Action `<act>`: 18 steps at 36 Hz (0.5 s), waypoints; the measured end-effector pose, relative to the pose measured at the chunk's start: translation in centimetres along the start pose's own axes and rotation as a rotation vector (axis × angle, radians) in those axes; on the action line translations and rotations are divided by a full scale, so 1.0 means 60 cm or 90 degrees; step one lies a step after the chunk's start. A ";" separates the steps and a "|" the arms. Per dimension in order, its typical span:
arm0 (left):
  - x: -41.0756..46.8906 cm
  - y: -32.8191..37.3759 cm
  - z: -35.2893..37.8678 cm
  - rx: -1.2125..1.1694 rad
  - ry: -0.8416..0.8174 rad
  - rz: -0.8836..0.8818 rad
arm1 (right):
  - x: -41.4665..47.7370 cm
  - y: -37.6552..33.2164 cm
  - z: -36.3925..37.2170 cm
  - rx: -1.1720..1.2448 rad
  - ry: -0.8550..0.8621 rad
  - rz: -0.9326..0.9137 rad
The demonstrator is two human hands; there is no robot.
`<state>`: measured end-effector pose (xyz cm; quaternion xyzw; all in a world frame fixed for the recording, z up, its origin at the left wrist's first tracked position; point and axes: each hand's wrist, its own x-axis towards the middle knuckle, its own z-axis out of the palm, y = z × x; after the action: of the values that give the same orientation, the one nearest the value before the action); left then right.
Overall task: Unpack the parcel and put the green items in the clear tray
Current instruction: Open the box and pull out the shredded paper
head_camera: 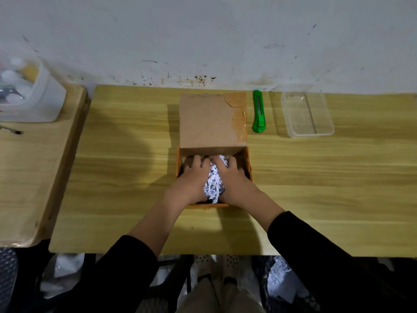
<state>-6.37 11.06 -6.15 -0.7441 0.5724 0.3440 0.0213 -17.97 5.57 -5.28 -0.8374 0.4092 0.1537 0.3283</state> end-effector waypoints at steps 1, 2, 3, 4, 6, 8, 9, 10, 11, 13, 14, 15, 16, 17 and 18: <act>0.000 0.000 0.001 -0.011 0.003 -0.005 | 0.000 0.001 0.001 -0.002 0.001 -0.001; 0.001 0.000 0.003 -0.023 0.007 -0.012 | 0.000 0.002 0.002 -0.006 0.007 -0.002; 0.001 0.001 0.004 -0.034 0.011 -0.018 | 0.000 0.002 0.003 -0.010 0.017 -0.004; 0.002 0.000 0.006 -0.046 0.016 -0.023 | 0.000 0.003 0.004 -0.013 0.025 -0.007; 0.003 0.000 0.008 -0.069 0.026 -0.028 | -0.001 0.003 0.007 -0.020 0.038 -0.015; 0.003 0.001 0.008 -0.092 0.030 -0.032 | -0.001 0.003 0.007 -0.021 0.047 -0.016; 0.002 0.002 0.007 -0.101 0.033 -0.034 | -0.001 0.003 0.007 -0.019 0.054 -0.018; 0.002 0.003 0.006 -0.110 0.039 -0.035 | -0.001 0.004 0.008 -0.016 0.062 -0.020; 0.001 0.004 0.005 -0.119 0.049 -0.036 | 0.000 0.004 0.009 -0.013 0.071 -0.023; -0.001 0.006 0.005 -0.127 0.076 -0.036 | 0.002 0.005 0.012 -0.004 0.092 -0.025; -0.001 0.007 0.005 -0.125 0.091 -0.034 | 0.002 0.004 0.013 0.001 0.104 -0.023; -0.002 0.008 0.006 -0.120 0.108 -0.031 | 0.003 0.004 0.014 0.004 0.116 -0.021; -0.003 0.009 0.007 -0.114 0.125 -0.027 | 0.004 0.004 0.015 0.005 0.130 -0.020; -0.004 0.010 0.009 -0.106 0.142 -0.022 | 0.004 0.004 0.016 0.005 0.143 -0.021; -0.004 0.010 0.010 -0.096 0.159 -0.019 | 0.005 0.003 0.018 0.002 0.157 -0.025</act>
<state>-7.22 11.32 -6.26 -0.7888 0.5321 0.2905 -0.1014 -17.93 6.05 -6.33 -0.8573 0.4299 0.0424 0.2802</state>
